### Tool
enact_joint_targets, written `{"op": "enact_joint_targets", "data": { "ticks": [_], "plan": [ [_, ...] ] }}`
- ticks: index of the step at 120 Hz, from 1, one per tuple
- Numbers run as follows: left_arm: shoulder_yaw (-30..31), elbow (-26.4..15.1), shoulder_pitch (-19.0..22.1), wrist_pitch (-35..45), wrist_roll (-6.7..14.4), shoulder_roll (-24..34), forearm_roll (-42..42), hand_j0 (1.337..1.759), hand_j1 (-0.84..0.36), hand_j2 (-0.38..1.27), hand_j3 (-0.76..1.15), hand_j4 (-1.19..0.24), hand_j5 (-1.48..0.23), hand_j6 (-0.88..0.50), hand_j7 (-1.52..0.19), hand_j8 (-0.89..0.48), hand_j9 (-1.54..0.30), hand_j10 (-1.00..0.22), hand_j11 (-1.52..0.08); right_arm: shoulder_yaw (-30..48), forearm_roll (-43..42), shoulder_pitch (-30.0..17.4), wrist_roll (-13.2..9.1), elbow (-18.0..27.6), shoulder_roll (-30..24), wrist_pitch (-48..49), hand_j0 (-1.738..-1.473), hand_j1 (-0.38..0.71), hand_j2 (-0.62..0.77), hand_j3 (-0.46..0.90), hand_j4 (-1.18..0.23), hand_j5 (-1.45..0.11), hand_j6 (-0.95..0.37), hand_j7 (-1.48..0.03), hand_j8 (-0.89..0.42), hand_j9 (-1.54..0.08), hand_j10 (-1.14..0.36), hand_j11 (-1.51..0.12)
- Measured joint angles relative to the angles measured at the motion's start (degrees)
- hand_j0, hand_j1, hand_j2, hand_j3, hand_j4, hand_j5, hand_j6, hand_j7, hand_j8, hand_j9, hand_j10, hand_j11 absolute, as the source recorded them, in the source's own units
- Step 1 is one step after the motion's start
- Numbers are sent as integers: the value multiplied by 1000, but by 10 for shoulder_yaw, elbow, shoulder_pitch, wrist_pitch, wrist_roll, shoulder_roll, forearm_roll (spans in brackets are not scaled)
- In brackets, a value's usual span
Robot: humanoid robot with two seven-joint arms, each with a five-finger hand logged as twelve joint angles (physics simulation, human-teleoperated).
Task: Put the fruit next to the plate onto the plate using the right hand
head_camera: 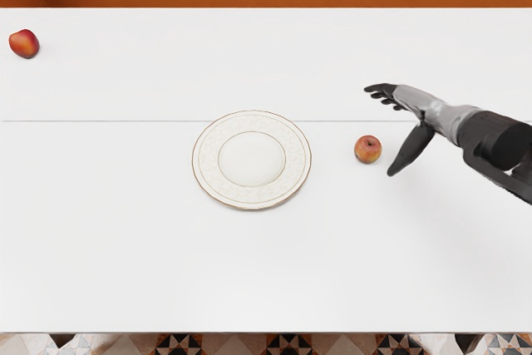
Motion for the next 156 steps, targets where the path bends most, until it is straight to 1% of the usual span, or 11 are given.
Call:
{"op": "enact_joint_targets", "data": {
  "ticks": [7, 15, 34, 55, 78, 106, 138, 156],
  "plan": [
    [0, 0, 0, 0, 0, 0, 0, 1658, 69, 47, 0, -233, -303, -233, -303, -233, -303, -233, -303, -14, -21, -1, -15, 0, 10, -22, -1658, -198, -23, 0, -131, -166, -133, -166, -132, -166, -131, -166],
    [0, 0, 1, 0, 0, 0, 0, 1658, 69, 47, 0, -233, -303, -233, -303, -233, -303, -233, -303, -34, -38, -1, -26, 0, 20, -53, -1658, -186, -25, 0, -141, -179, -143, -179, -142, -179, -141, -179],
    [0, 0, 0, 0, 0, 0, 0, 1658, 69, 47, 0, -233, -303, -233, -303, -233, -304, -233, -304, -74, -69, -1, -38, 2, 40, -123, -1658, -117, -36, 0, -199, -255, -201, -254, -200, -254, -199, -254],
    [0, 0, 0, 0, 0, 0, 0, 1658, 69, 47, 0, -233, -303, -233, -303, -233, -303, -233, -303, -103, -103, -1, -51, 2, 66, -176, -1658, -15, -53, 0, -284, -365, -286, -365, -285, -365, -284, -365],
    [0, 0, 0, 0, 0, 0, 0, 1658, 69, 47, 0, -233, -303, -233, -303, -233, -303, -233, -304, -131, -124, -2, -55, -5, 77, -222, -1658, 42, -62, 0, -330, -426, -332, -426, -331, -426, -330, -426],
    [0, 0, 0, 0, 0, 0, 0, 1658, 69, 47, 0, -233, -303, -233, -303, -233, -303, -233, -303, -147, -132, -1, -55, -51, 112, -231, -1658, 66, -66, 0, -350, -453, -352, -452, -351, -453, -350, -453],
    [0, 0, 0, 0, 0, 0, 0, 1658, 69, 47, 0, -233, -303, -233, -303, -233, -303, -233, -303, -152, -132, 1, -55, -93, 141, -232, -1658, 74, -67, 0, -357, -462, -358, -461, -357, -461, -357, -461],
    [0, 0, 0, 0, 0, 0, 0, 1658, 69, 47, 0, -233, -303, -233, -303, -233, -303, -233, -304, -153, -132, 2, -54, -106, 151, -232, -1658, 77, -68, 0, -359, -464, -360, -464, -359, -464, -359, -464]
  ]
}}
